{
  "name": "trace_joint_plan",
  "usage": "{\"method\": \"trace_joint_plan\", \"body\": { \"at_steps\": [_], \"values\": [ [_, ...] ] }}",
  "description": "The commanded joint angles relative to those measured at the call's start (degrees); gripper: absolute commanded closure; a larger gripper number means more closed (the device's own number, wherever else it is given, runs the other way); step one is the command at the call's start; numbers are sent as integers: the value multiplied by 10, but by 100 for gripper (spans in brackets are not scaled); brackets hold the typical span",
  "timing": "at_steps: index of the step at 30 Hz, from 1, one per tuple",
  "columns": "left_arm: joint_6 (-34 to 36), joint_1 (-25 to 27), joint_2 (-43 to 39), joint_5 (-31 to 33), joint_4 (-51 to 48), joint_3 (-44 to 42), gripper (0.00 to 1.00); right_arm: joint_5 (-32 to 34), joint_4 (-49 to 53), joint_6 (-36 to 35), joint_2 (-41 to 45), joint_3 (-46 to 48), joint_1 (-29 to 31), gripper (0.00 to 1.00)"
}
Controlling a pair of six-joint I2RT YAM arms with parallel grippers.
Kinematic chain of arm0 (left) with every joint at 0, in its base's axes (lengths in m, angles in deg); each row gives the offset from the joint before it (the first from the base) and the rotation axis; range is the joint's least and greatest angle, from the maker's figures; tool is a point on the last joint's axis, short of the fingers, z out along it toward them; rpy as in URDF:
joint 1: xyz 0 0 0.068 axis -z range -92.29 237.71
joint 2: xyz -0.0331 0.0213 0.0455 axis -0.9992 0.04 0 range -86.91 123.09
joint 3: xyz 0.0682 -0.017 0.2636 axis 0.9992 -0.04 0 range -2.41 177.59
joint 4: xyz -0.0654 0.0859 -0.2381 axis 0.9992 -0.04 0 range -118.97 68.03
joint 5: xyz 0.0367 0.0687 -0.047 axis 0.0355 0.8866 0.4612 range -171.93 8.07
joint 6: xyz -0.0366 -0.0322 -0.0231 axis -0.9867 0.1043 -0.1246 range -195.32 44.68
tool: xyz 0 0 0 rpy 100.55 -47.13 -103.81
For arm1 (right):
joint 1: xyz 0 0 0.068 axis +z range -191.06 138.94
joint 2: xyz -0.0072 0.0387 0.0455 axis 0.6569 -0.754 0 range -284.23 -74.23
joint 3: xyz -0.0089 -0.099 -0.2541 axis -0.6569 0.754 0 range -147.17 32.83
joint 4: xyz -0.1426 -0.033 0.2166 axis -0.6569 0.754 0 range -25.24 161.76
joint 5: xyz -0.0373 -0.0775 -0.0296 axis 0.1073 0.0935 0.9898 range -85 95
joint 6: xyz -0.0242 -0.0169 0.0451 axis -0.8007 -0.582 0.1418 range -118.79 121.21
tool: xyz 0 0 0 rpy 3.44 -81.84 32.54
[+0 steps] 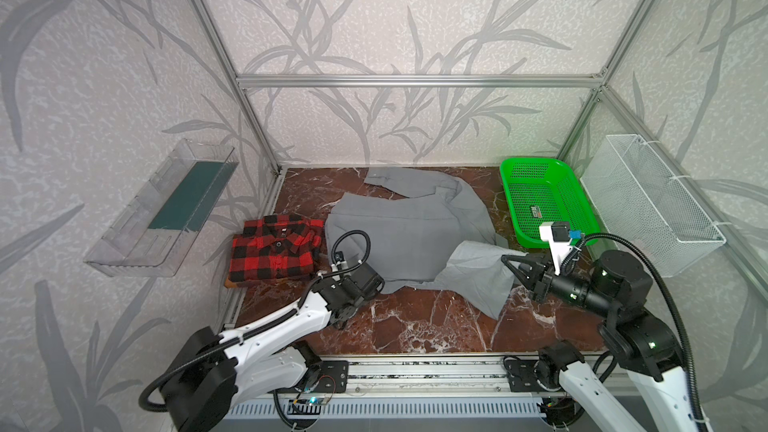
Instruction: Fold and stack the long sleeve shirts
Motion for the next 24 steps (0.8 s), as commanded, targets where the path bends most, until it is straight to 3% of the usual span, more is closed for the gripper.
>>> {"method": "trace_joint_plan", "body": {
  "at_steps": [1, 6, 13, 24],
  "values": [
    [-99, -3, -82, 5, 13, -32, 26, -18, -27, 15, -9, -2, 2, 100],
    [-240, -4, -153, 0, 19, -79, 26, -20, -34, 22, -18, 0, 2, 100],
    [-398, -5, -145, -10, 88, -145, 32, -29, -43, 37, -25, 3, 2, 100],
    [-410, -41, -94, -11, 220, -199, 39, -35, -38, 41, -25, -1, 4, 100]
  ]
}}
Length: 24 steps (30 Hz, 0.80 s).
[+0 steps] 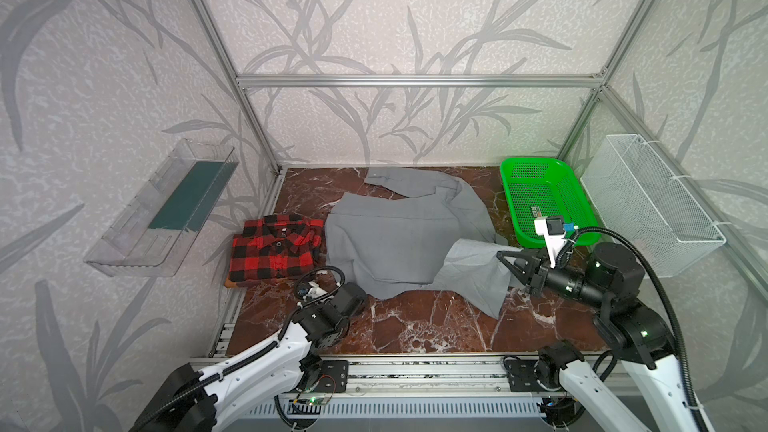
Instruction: Fold and stack the long sleeve shirts
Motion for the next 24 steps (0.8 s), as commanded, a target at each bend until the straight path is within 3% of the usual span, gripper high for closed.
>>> {"method": "trace_joint_plan", "body": {
  "at_steps": [1, 12, 20, 24],
  "values": [
    [-16, -17, 22, -6, 35, -16, 40, -14, -15, 5, 2, -1, 4, 100],
    [6, -49, 65, -45, 28, -11, 48, -16, -8, 5, 2, -12, 4, 100],
    [22, -50, 67, -92, -27, -4, 36, -12, 0, 4, 1, -19, 5, 100],
    [25, -49, 88, -129, -16, -8, 35, -14, -4, 9, 0, -16, 5, 100]
  ]
}}
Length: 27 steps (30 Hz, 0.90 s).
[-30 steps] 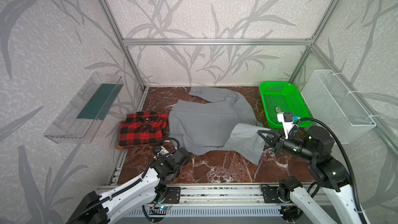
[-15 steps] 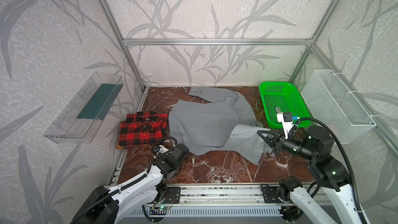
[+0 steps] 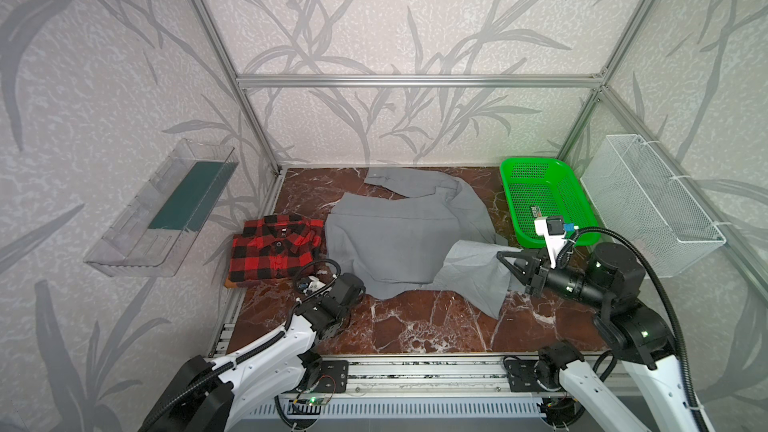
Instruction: Fold and stack the long sleeve shirts
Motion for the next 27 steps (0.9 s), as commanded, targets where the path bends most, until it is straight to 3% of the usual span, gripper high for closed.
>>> {"method": "trace_joint_plan", "body": {
  "at_steps": [1, 10, 16, 18, 27],
  "values": [
    [-9, 0, 37, -84, -78, -24, 35, -12, -7, 8, 0, -13, 4, 100],
    [3, 0, 79, -89, -82, -21, 44, -14, 8, -1, -4, -29, 4, 100],
    [48, -3, 114, -111, -86, -14, 63, -17, 10, 0, -3, -32, 4, 100],
    [66, -5, 125, -118, -96, -8, 75, -17, 15, -4, -5, -36, 4, 100],
    [131, -25, 155, -140, -125, 10, 94, -25, 29, -11, -7, -42, 4, 100]
  ]
}}
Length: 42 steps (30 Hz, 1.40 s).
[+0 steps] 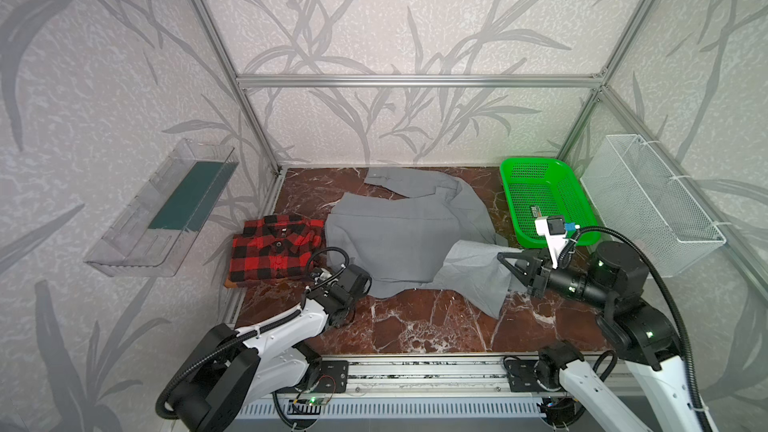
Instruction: Fold and stack the long sleeve shirts
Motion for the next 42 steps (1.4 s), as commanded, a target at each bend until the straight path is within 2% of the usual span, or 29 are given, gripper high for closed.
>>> {"method": "trace_joint_plan", "body": {
  "at_steps": [1, 6, 16, 19, 23, 25, 27, 30, 34, 38, 42],
  "values": [
    [37, -9, 36, -83, -135, -34, 98, -14, 5, -11, 1, -22, 3, 100],
    [64, -30, -5, -81, -184, -24, 100, -12, 14, -18, 1, -28, 2, 100],
    [83, -45, -200, -54, -404, 23, 100, -13, 7, -7, 4, -26, 2, 100],
    [98, -45, -220, -70, -422, 28, 100, -20, -5, 5, 4, -22, 3, 100],
    [119, -44, -206, -82, -420, 39, 99, -29, -21, 21, 5, -12, 3, 100],
    [133, -45, -184, -96, -414, 45, 77, -32, -29, 29, 5, -5, 3, 100],
    [137, -44, -160, -107, -414, 53, 64, -35, -33, 35, 6, -1, 3, 100],
    [137, -42, -142, -109, -432, 64, 53, -38, -34, 38, 9, 2, 3, 100],
    [139, -42, -152, -102, -450, 66, 50, -39, -30, 37, 12, 3, 3, 100],
    [118, -31, -149, -132, -410, 34, 51, -37, -35, 41, 14, 7, 4, 100],
    [109, -11, -135, -127, -398, 31, 51, -40, -38, 44, 11, 7, 4, 100]
  ]
}}
